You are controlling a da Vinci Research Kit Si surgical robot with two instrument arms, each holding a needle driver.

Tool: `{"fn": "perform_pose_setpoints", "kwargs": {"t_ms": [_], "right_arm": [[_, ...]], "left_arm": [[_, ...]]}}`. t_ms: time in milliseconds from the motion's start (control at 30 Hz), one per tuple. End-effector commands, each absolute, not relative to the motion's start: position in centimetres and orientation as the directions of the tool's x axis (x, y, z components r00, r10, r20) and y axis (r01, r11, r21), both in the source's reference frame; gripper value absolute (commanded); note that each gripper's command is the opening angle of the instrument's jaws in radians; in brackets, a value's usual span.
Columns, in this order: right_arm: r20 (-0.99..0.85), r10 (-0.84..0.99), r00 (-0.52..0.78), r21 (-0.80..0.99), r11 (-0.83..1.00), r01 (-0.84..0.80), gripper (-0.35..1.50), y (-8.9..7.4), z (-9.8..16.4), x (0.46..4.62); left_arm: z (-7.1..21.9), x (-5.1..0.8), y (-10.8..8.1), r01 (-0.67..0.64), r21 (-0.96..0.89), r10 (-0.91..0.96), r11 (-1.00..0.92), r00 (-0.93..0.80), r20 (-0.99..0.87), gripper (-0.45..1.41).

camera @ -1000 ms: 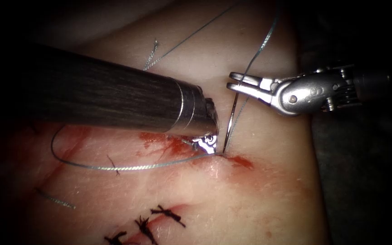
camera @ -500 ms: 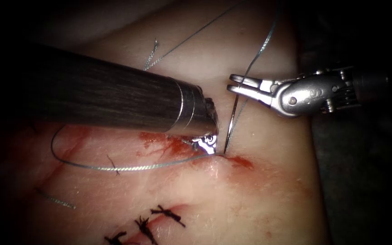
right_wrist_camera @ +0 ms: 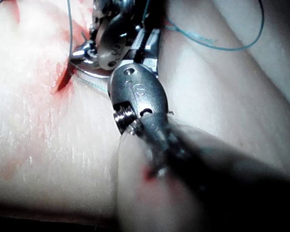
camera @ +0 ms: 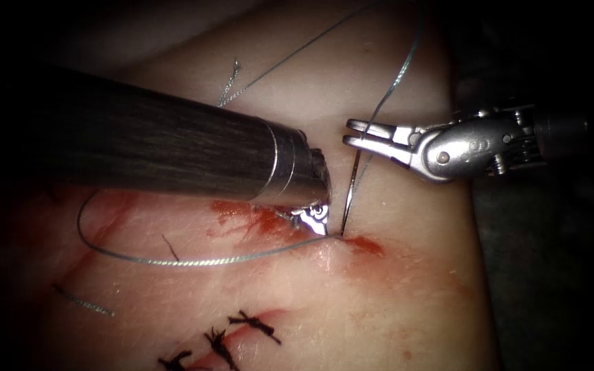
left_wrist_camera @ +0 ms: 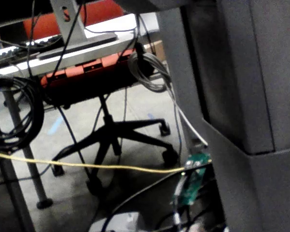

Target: Wound Closure

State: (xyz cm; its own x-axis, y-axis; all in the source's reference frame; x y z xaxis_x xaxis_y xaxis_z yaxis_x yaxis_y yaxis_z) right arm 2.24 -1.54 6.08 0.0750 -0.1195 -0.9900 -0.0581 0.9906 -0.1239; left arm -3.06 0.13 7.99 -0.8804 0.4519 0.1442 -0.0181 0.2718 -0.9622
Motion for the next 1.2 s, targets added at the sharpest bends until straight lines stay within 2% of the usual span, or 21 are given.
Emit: {"fn": "perform_pose_setpoints", "kwargs": {"t_ms": [33, 1200], "right_arm": [[-0.991, -0.113, 0.067, -0.117, 0.991, -0.066, -0.35, -1.55, 6.09, 2.33], [-0.999, -0.005, 0.042, -0.011, 0.991, -0.134, -0.35, -1.56, 5.99, 2.35]], "left_arm": [[8.05, -3.11, 0.11, -0.018, -0.962, 0.452, 0.272, -0.88, 0.144, -0.45], [8.06, -3.1, 0.1, -0.018, -0.963, 0.452, 0.27, -0.881, 0.144, -0.45]]}}
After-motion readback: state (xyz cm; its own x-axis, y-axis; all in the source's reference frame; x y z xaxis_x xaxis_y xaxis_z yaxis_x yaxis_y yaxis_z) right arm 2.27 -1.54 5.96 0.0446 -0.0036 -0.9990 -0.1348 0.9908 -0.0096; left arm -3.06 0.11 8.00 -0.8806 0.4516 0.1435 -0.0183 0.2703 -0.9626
